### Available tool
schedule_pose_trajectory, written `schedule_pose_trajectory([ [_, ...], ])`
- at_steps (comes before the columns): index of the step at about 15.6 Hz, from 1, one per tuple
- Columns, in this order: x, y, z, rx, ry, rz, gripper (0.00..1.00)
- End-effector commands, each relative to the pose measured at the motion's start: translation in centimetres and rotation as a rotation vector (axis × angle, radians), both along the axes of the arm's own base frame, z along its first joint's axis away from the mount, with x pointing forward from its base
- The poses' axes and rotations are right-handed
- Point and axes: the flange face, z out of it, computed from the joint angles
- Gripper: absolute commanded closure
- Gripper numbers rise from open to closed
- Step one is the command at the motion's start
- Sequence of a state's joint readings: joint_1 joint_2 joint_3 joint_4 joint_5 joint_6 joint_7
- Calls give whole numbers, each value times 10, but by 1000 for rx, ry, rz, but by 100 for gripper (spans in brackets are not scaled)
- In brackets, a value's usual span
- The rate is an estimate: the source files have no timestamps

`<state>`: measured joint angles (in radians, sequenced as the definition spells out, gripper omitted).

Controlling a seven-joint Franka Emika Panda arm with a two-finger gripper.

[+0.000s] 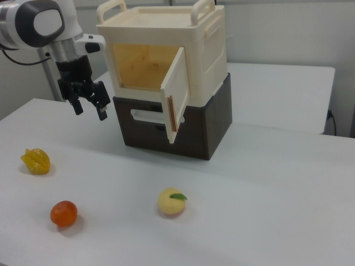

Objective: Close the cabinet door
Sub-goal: 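Raise the gripper and move it toward the open cabinet door's inner side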

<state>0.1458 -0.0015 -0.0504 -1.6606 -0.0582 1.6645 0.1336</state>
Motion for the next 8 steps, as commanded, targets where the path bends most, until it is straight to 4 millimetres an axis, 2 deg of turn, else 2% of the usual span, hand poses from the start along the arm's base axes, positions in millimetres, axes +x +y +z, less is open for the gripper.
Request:
schedule_pose_trajectory([
  [1, -5, -10, 1, 4, -5, 2, 0],
  [8, -4, -17, 4, 6, -7, -11, 0],
])
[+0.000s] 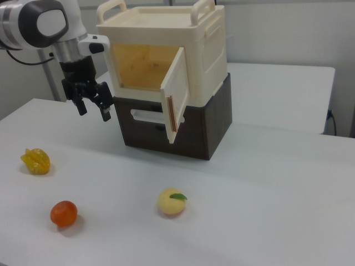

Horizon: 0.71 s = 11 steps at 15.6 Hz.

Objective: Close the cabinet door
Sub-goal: 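Raise the gripper and move it toward the open cabinet door's inner side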

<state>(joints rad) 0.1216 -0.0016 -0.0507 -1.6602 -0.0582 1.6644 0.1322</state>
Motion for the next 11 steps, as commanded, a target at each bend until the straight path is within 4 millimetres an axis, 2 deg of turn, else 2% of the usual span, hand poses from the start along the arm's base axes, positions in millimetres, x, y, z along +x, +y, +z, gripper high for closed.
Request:
schedule_pose_trajectory([
  [1, -5, -4, 4, 6, -8, 12, 0],
  [4, -5, -4, 3, 4, -7, 14, 0],
  [5, -5, -5, 3, 3, -5, 12, 6],
  [6, -5, -5, 3, 1, -5, 20, 17],
  [9, -5, -7, 3, 2, -1, 52, 78],
  [10, -5, -7, 3, 2, -1, 54, 93],
  [11, -5, -7, 3, 2, -1, 57, 100],
])
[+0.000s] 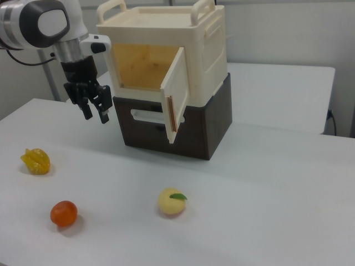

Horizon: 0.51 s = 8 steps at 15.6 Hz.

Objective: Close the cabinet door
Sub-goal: 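Raise the gripper and move it toward the open cabinet door's inner side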

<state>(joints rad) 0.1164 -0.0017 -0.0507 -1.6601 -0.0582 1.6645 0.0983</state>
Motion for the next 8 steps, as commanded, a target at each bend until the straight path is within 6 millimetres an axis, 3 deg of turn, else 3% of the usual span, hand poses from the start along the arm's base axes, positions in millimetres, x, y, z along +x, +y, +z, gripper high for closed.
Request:
schedule_pose_trajectory([
  [1, -5, -4, 3, 2, -1, 34, 100],
  [8, -5, -6, 6, 1, -8, 36, 100],
])
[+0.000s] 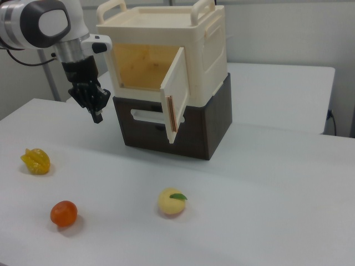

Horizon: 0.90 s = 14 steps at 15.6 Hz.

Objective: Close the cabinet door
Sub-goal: 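Raise the gripper and move it toward the open cabinet door's inner side, then push the open door with the gripper, swinging it toward the cabinet front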

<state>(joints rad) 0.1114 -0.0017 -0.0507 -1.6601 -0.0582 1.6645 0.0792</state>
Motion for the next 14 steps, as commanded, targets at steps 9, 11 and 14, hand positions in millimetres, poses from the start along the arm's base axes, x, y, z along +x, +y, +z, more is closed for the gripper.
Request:
schedule_pose_trajectory([
  [9, -6, -75, 121, 5, -261, -112, 100],
  [11, -9, -97, 140, -3, -318, -146, 100],
  [14, -8, -131, 156, -19, -422, -205, 100],
])
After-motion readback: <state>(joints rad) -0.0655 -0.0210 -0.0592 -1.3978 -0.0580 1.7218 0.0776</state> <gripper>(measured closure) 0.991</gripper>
